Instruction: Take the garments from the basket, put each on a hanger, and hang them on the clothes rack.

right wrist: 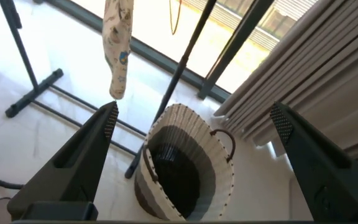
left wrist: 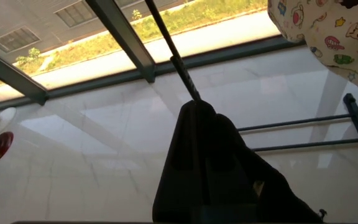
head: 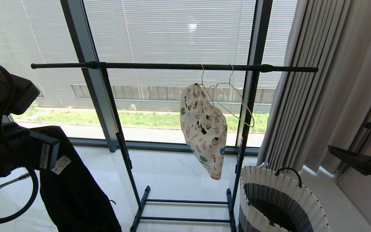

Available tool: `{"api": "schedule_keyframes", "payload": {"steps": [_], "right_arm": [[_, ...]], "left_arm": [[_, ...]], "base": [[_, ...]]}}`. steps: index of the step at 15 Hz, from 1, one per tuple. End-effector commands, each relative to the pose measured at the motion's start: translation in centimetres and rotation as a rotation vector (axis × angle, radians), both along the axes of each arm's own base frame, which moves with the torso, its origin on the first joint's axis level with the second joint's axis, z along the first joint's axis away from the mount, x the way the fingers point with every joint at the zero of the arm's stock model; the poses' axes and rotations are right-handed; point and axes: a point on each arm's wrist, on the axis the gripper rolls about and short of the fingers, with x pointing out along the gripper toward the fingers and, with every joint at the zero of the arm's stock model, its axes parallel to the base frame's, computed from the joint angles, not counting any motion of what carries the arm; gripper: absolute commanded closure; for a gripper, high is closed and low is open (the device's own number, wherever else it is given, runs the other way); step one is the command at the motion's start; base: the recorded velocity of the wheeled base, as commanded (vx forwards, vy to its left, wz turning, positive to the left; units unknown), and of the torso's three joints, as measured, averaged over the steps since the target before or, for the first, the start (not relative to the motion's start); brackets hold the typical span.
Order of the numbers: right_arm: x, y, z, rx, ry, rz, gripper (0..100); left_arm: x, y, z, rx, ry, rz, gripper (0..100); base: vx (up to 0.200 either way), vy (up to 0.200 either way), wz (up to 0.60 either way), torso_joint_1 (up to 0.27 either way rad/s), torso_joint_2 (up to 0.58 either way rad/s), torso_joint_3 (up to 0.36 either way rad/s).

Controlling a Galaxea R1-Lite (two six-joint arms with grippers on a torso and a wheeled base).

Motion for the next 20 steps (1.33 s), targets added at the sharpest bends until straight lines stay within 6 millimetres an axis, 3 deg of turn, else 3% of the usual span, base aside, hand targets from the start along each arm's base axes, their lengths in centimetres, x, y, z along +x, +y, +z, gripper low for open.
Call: {"api": "schedule_keyframes", "payload": {"steps": [1,3,7,11,14,18,20], "right_arm": [[1.2,-0.1,0.8,0.039,0.007,-0.011,0],[3.2,0.6,2.2,0.132,0.029,-0.021,0],[5.1,1.4,2.6,0.142,0.051,0.004,0],[5.1,1.7,1.9,0.142,0.130,0.093,0],[6.5,2.3,1.1,0.135,0.175,0.107,0],[8.6,5.3,-0.4,0.191,0.231,0.158,0],[9.5,6.2,-1.4,0.175,0.263,0.148,0]], "left_arm": [[-0.2,0.1,0.1,-0.002,-0.006,0.001,100],[-0.3,0.1,0.1,-0.002,-0.011,0.000,100],[-0.3,0.1,0.2,-0.003,-0.012,0.000,100],[-0.3,0.1,0.2,-0.002,-0.012,0.002,100],[-0.1,0.7,0.2,-0.002,-0.011,0.039,100],[-0.1,1.5,0.3,-0.005,-0.017,0.091,100],[-0.2,1.6,0.2,-0.004,-0.017,0.091,100]], "base": [[0.200,0.000,0.00,0.012,-0.03,-0.012],[0.200,0.000,0.00,0.005,-0.01,0.005],[0.200,0.000,0.00,0.013,0.00,-0.006],[0.200,0.000,0.00,0.006,0.00,0.000],[0.200,0.000,0.00,0.002,0.00,0.002],[0.200,0.000,0.00,0.000,0.00,0.002],[0.000,0.000,0.00,0.000,0.00,0.000]]}}
